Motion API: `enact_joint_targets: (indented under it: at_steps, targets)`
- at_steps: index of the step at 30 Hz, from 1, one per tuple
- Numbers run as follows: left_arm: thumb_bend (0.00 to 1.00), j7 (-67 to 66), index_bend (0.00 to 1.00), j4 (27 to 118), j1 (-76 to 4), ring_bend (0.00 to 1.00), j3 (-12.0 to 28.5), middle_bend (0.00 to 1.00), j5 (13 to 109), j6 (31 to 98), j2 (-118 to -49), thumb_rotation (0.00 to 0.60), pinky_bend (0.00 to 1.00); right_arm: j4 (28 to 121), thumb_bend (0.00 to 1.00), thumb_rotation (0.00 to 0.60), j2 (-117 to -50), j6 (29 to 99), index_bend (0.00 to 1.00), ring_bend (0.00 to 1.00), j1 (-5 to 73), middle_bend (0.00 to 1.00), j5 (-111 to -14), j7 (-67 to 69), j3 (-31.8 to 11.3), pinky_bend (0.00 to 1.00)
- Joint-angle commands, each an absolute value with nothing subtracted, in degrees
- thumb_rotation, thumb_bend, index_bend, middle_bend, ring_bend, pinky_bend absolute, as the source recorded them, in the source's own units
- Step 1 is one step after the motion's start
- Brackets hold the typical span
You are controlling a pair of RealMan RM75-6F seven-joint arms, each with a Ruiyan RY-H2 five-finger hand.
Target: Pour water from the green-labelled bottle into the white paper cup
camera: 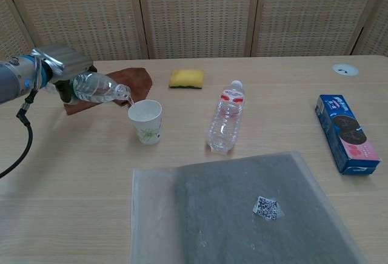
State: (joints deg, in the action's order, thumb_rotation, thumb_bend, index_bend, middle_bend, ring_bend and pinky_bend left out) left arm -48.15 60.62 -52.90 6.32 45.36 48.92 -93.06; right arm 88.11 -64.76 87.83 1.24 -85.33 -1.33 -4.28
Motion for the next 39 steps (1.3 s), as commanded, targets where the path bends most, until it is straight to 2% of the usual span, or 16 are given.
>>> enact_joint_targets:
  at_steps: [1, 15, 27, 35, 39]
  targets:
    - [0.61, -47.51, 0.69, 60.83, -52.57, 0.33, 6.38, 0.52, 45.20, 48.66, -92.85, 0.600, 0.35, 88.11, 0.00, 0.600, -64.76, 87.80, 0.02, 0.00, 1.23, 0.00, -85.34, -1.32, -4.25, 0.00]
    - [0.61, -40.55, 0.69, 61.83, -51.41, 0.33, 7.99, 0.52, 46.04, 46.96, -91.89, 0.600, 0.35, 88.23, 0.00, 0.600, -64.77, 88.03, 0.02, 0.00, 1.15, 0.00, -85.41, -1.56, -4.25, 0.00]
    - [0.61, -17.91, 0.69, 66.27, -47.23, 0.33, 14.31, 0.52, 47.42, 42.14, -87.07, 0.600, 0.35, 88.54, 0.00, 0.600, -64.74, 88.60, 0.02, 0.00, 0.91, 0.00, -85.99, -1.84, -4.02, 0.00]
    - [0.61, 5.80, 0.69, 68.30, -42.02, 0.33, 20.28, 0.53, 50.08, 37.29, -85.42, 0.600, 0.35, 88.78, 0.00, 0.600, -64.64, 88.98, 0.02, 0.00, 0.81, 0.00, -86.50, -1.86, -3.88, 0.00]
    - [0.61, 15.62, 0.69, 66.51, -39.76, 0.33, 21.09, 0.53, 55.52, 36.79, -86.54, 0.600, 0.35, 88.85, 0.00, 0.600, -64.62, 89.04, 0.02, 0.00, 0.78, 0.00, -86.68, -1.87, -3.80, 0.00]
